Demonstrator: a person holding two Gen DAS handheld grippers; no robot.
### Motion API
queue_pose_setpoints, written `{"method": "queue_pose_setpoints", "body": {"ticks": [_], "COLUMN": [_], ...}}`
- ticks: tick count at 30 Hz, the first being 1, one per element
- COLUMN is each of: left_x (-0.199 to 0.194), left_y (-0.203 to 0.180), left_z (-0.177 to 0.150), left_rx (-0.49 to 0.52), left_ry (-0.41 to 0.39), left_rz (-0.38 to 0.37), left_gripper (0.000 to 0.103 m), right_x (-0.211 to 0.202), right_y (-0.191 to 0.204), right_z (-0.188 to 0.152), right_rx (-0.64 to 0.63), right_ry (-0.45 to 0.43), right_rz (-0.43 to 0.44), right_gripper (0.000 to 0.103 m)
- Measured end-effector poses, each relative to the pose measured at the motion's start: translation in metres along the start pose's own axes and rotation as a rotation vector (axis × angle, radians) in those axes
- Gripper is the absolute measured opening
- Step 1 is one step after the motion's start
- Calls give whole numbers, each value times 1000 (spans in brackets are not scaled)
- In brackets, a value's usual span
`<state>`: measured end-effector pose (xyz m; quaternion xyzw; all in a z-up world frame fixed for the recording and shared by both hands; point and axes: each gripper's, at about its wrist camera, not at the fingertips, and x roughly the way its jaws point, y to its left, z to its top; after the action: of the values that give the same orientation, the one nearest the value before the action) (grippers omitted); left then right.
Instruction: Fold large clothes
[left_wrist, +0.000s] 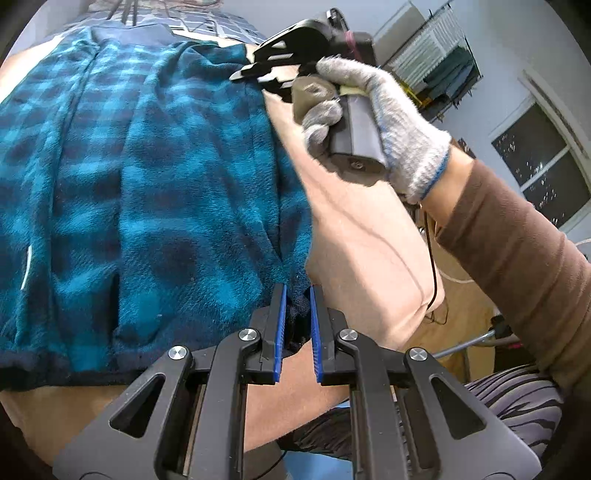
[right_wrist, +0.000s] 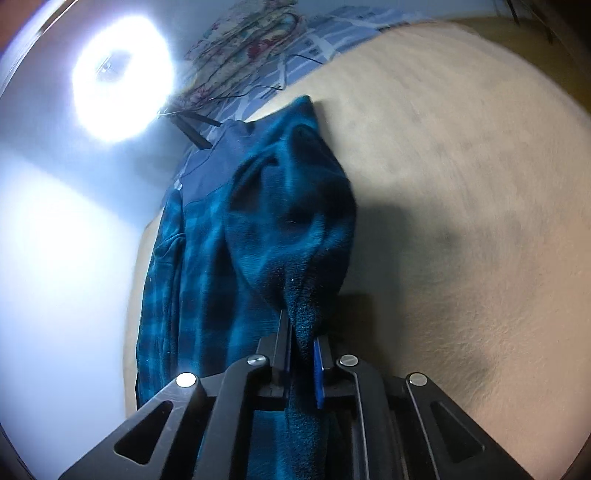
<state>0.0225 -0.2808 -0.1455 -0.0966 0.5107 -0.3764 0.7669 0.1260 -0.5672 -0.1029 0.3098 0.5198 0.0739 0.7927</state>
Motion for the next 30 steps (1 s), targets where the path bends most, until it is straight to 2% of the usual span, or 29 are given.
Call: {"method": "queue_pose_setpoints", "body": {"ticks": [4, 9, 13, 19, 25, 30], "left_x": [-20, -44, -61, -77, -84, -82], "left_y": [11, 30, 48, 80, 97, 89], "left_z": [-1, -2, -5, -16, -25, -25], "left_rx": [-19, -69, -112, -178, -213, -173], "left_ry": [-34, -69, -95, -111, -110, -101], "left_rz": [4, 12, 32, 79, 105, 127], "left_gripper": [10, 10, 10, 10, 10, 10], "right_x": [-10, -8, 14, 75, 132, 148], "right_y": [37, 96, 140, 195, 214, 217], "right_z": [2, -2, -5, -25, -52, -66], "right_rx": [-66, -230, -332, -504, -586, -651], "right_ry": [-11, -21, -5, 56, 120, 121], "right_rz": [-91, -218, -270, -359, -397, -442], "right_gripper": [6, 6, 6, 6, 6, 8]}}
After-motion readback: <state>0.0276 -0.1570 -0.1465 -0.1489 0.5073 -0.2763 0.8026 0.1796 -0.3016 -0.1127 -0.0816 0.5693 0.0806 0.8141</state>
